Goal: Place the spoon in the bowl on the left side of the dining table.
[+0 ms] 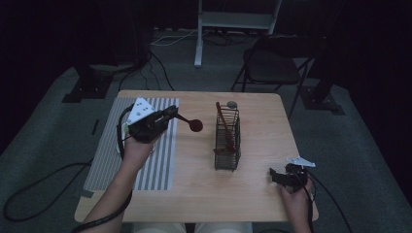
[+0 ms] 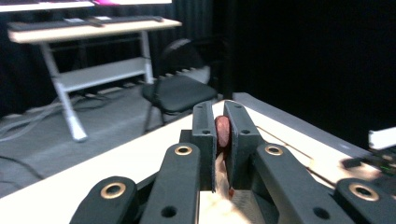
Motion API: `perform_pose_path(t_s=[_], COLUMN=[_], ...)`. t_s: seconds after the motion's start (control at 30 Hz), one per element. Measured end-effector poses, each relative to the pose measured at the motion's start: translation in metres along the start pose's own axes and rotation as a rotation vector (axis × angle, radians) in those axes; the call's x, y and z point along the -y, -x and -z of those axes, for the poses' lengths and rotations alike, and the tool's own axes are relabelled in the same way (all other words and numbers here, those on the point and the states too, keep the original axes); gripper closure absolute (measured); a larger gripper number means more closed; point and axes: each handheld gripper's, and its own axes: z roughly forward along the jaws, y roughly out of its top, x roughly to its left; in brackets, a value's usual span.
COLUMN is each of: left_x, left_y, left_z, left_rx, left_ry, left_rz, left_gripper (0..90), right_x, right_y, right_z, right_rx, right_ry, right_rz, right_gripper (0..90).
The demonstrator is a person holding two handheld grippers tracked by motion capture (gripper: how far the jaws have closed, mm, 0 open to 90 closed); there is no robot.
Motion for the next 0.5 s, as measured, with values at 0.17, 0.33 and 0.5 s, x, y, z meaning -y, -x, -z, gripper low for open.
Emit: perform_pose_path(t_s=[0.17,0.33,0.5], left_x=[0.007,0.014,0.023], left_y=[-0.015,-0.033,-0.056], left_z=[0.008,0.02,0.037], left_rx=[-0.058,-0.105,-0.173], left_ry=[-0.009,-0.003,0.0], left_rz=[0.015,0.035,0.066], left_gripper=[84.0,84.0,84.0], right_x=[0.0,0.0,0.0], right_y=[0.0,0.0,0.0], right_z=[0.0,0.0,0.0], right_rx=[0.001,0.001,0.001], right_ry=[0.0,0.0,0.0], right_rz=[-0.001,-0.002,-0.002], right_gripper=[13.2,13.2,13.2])
